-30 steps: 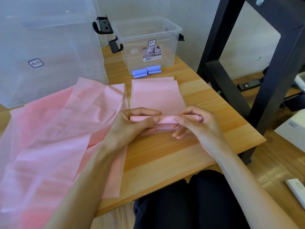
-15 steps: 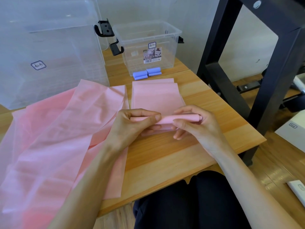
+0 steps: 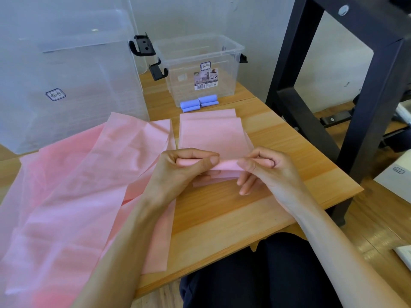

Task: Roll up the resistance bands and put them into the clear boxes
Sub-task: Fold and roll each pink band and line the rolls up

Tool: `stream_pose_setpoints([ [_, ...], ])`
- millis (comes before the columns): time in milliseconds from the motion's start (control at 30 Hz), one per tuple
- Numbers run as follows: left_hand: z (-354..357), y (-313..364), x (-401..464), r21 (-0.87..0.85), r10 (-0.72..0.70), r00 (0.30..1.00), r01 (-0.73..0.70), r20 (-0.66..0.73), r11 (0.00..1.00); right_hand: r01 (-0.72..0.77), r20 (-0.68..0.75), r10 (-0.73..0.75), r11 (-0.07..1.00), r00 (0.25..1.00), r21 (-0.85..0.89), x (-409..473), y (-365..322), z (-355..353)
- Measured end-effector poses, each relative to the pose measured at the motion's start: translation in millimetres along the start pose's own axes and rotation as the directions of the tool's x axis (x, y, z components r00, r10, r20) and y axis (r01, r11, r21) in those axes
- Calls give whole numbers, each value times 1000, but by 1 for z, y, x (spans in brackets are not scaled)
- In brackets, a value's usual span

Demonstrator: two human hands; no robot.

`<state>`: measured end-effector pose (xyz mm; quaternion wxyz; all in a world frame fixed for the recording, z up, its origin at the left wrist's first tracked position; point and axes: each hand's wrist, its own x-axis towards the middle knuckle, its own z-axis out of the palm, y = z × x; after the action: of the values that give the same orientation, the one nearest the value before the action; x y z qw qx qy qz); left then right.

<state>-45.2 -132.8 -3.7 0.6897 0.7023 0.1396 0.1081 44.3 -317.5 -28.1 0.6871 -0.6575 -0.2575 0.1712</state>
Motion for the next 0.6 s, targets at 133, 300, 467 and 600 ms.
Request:
stream_pose_setpoints([
  [133, -1, -1, 1, -26, -16, 999, 15, -44, 1000, 7, 19, -7, 1000, 1000, 12, 1, -1, 1],
  [300, -1, 1, 1, 7, -14, 1000, 14, -6, 1000, -5, -4, 5, 1000, 1000, 28, 1, 0, 0],
  [467, -1, 0, 0, 9, -9, 1000, 10, -13, 1000, 21, 19, -22, 999, 1000, 45, 0, -1, 0],
  [600, -2, 1, -1, 38, -17, 1000, 17, 10, 999, 12, 12, -13, 1000, 1000, 25, 0, 1, -1],
])
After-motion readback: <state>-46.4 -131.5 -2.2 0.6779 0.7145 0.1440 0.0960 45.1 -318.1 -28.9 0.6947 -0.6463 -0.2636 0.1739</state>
